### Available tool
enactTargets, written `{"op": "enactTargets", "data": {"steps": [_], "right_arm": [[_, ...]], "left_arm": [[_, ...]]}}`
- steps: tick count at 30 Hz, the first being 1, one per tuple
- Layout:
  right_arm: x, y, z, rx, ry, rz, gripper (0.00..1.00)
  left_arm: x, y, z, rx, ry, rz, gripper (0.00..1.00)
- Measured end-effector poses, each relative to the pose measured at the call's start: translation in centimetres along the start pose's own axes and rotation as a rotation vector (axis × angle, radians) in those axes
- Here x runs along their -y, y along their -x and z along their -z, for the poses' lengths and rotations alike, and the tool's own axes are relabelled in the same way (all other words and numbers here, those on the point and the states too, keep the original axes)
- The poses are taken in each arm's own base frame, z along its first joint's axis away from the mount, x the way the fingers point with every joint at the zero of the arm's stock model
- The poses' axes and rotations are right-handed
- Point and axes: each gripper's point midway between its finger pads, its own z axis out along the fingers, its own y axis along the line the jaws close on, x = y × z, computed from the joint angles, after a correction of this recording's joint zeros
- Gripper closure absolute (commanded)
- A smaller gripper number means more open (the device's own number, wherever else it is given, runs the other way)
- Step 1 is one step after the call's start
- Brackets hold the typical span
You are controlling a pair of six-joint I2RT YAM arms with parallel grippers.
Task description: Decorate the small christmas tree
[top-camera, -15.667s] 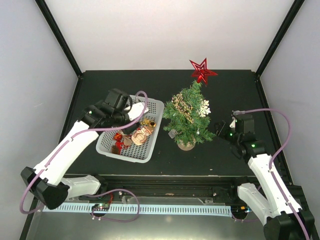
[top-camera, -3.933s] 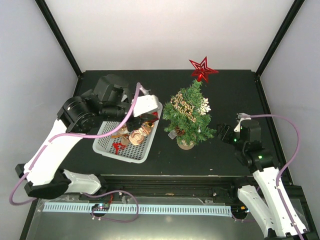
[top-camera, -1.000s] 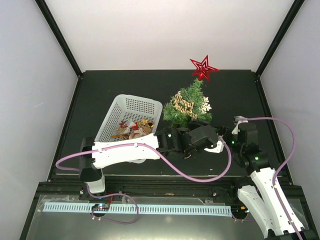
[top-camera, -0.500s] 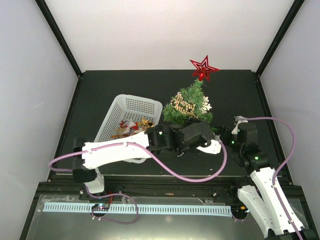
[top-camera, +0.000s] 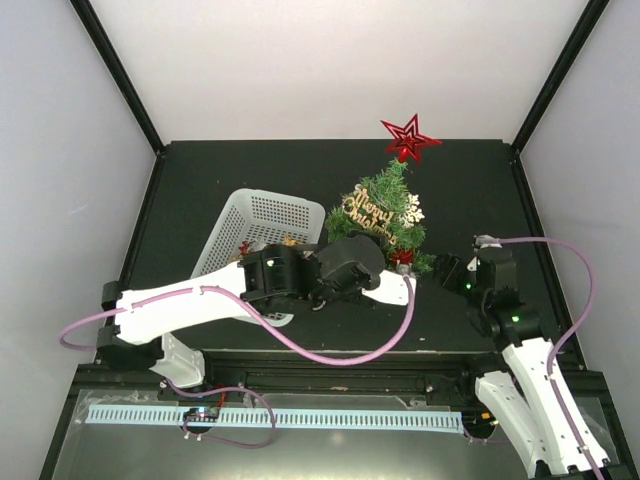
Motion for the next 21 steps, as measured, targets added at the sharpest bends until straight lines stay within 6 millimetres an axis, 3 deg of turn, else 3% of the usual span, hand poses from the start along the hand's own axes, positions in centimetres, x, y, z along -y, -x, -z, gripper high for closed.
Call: {"op": "enactTargets", "data": {"steps": [6, 12, 15, 16, 19, 21], "right_arm": [[1.9, 1.0, 1.1, 0.038, -0.127, -0.059, 0.3], [2.7, 3.6, 3.6, 0.128, -0.225, -0.099, 0.31], [1.5, 5.4, 5.5, 0.184, -0.192, -0.096, 0.32], [-0.7, 7.7, 8.1, 0.266, -0.099, -0.08, 0.31], [-2.4, 8.3, 9.1, 0.269, -0.022, -0.045, 0.29], [-4.5, 8.9, 9.9, 0.265, 0.062, -0.015, 0.24]], "left_arm": [[-0.5, -1.7, 1.9, 0.026, -0.026, 0.055, 0.18], [-1.5, -5.9, 3.4, 0.015, -0.041, 0.156, 0.13], [-3.4, -9.2, 4.7, -0.006, -0.004, 0.245, 0.08], [-5.5, -12.8, 7.2, -0.02, 0.064, 0.355, 0.03], [-6.2, -14.5, 8.7, 0.009, 0.095, 0.424, 0.01], [-6.0, -18.2, 10.3, -0.044, 0.137, 0.504, 0.01]]}}
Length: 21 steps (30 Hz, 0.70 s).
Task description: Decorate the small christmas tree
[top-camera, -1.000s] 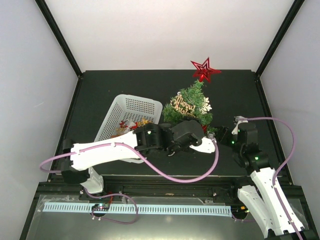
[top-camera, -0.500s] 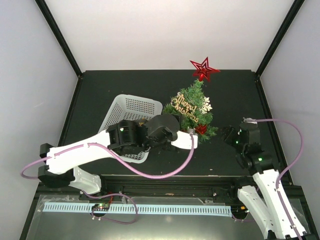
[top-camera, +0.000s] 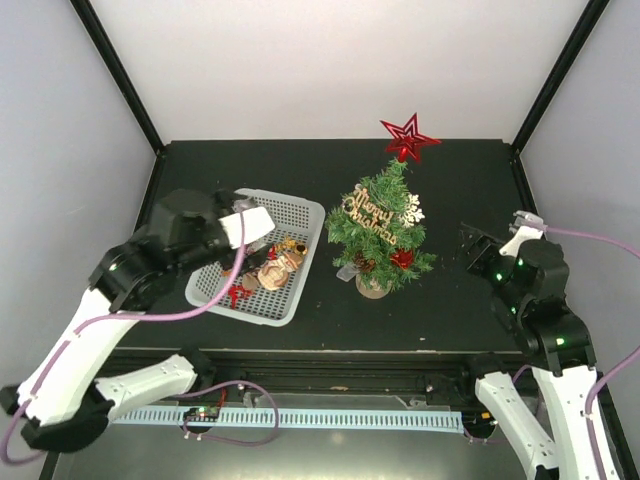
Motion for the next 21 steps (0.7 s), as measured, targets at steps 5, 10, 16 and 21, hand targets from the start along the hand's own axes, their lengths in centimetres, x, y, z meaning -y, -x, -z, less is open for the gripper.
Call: {"op": "enactTargets", "data": {"steps": [5, 10, 16, 21], "right_arm": [[-3.2, 1.8, 2.3, 0.008, 0.128, 0.034, 0.0], [-5.6, 4.5, 7.7, 0.095, 0.224, 0.071, 0.0], [-6.8, 5.9, 13.0, 0.13, 0.29, 0.079, 0.0], [-5.9, 4.1, 14.1, 0.068, 0.277, 0.081, 0.0]], "left_arm": [[0.9, -2.7, 3.5, 0.02, -0.054, 0.115, 0.01], [3.0, -3.3, 5.2, 0.066, -0.158, 0.206, 0.01], [4.9, -3.9, 6.3, 0.098, -0.243, 0.308, 0.01], [6.4, -4.6, 7.5, 0.129, -0.274, 0.363, 0.01]]}}
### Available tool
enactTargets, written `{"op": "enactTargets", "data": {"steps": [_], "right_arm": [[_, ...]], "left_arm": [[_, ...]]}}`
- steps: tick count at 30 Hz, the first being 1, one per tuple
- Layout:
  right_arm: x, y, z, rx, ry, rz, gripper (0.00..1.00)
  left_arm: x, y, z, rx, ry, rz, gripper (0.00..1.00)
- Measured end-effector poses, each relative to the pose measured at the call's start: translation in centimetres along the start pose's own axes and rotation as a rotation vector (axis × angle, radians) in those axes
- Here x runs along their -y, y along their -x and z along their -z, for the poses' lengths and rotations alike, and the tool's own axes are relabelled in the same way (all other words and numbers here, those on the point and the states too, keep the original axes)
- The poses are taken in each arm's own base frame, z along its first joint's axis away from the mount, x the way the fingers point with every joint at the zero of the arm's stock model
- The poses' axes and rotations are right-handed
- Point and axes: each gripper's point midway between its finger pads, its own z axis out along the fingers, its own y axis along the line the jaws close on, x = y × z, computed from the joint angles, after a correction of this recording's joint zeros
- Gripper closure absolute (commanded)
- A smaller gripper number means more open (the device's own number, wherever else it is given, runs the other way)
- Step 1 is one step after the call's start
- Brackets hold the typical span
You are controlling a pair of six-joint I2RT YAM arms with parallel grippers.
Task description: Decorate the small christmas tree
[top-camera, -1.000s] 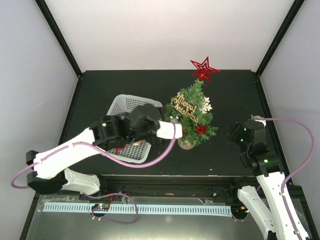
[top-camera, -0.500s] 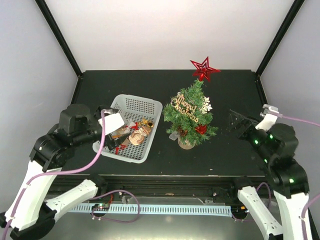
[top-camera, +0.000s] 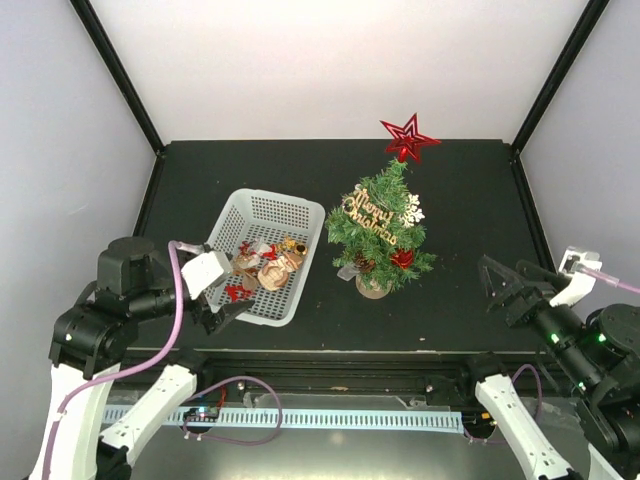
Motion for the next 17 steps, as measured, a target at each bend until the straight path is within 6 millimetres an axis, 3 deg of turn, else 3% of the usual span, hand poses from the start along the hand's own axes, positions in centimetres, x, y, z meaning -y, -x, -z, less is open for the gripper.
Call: {"op": "enactTargets", "data": {"steps": [4, 10, 17], "right_arm": [[0.5, -1.7, 1.3, -0.05, -0.013, -0.006, 0.0], [0.8, -2.7, 3.1, -0.052, -0.013, -0.007, 0.0], [0.9, -3.3, 3.5, -0.066, -0.005, -0.008, 0.0]], "left_arm": [[0.6, -0.4, 0.7, 0.019, -0.004, 0.047, 0.01], [1.3, -0.2, 1.8, 0.066, 0.011, 0.095, 0.01], [2.0, 0.2, 2.3, 0.11, -0.003, 0.124, 0.01]]}}
